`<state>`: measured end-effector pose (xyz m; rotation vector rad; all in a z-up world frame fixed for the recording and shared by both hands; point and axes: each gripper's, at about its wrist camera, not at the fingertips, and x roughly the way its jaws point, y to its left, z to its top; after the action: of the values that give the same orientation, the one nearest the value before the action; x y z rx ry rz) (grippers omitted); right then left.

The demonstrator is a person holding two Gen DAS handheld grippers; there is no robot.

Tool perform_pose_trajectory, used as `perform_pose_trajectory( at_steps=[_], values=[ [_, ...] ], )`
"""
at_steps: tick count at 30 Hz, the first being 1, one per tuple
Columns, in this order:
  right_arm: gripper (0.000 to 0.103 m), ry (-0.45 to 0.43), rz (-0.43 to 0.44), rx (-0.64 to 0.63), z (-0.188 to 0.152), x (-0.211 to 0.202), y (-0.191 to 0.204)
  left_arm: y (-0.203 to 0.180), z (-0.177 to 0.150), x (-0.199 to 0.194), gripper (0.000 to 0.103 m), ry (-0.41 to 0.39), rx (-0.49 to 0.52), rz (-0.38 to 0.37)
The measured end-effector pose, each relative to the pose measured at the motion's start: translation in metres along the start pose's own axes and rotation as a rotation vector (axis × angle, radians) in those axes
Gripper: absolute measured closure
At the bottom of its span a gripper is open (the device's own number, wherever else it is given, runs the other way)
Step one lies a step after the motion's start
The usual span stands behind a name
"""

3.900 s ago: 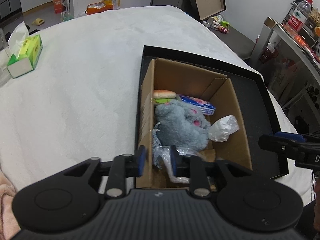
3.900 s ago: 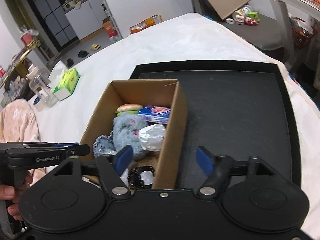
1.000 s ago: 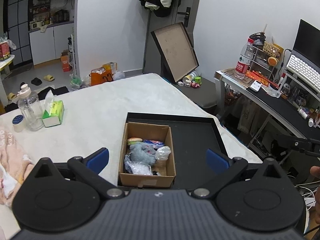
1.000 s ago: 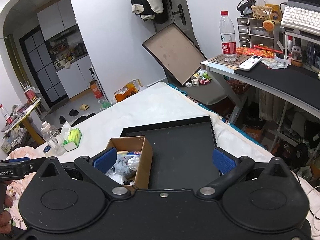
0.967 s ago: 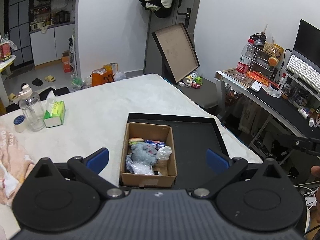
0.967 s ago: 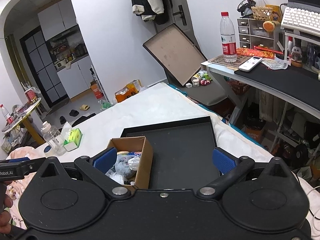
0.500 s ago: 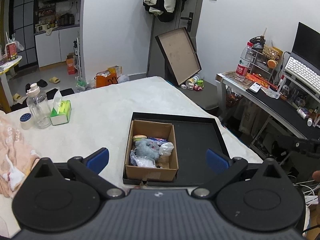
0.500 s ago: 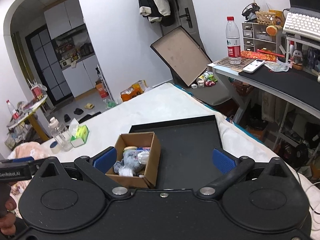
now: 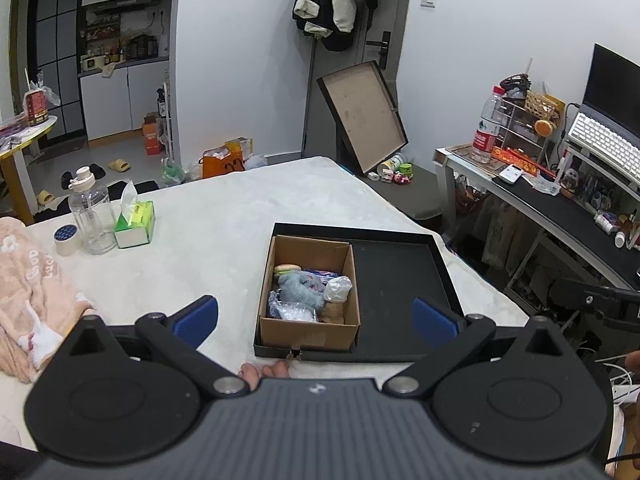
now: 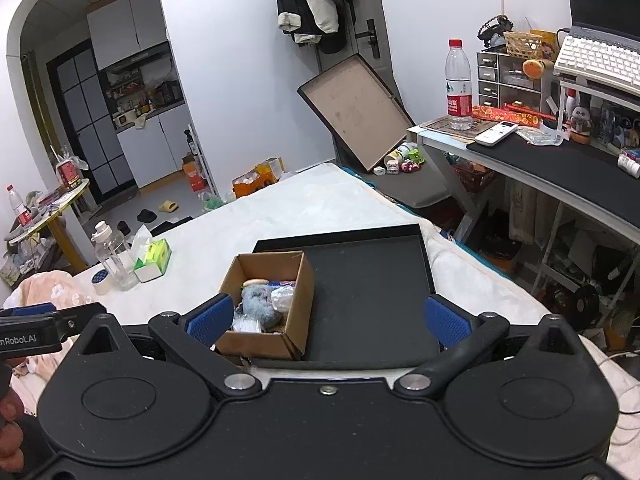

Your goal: Organize soft objects

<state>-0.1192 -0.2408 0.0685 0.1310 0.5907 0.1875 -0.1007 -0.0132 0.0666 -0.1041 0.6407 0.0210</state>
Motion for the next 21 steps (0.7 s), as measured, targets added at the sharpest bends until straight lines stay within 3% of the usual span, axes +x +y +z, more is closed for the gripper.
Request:
perform_pose_trajectory(
  at_steps=[21],
  values=[
    [0.0,0.022,0.017,-0.059,-0.019,-0.003,0.027,0.0,-0.015,-0.008,0.0,-0.017,0.018,0.019]
  ],
)
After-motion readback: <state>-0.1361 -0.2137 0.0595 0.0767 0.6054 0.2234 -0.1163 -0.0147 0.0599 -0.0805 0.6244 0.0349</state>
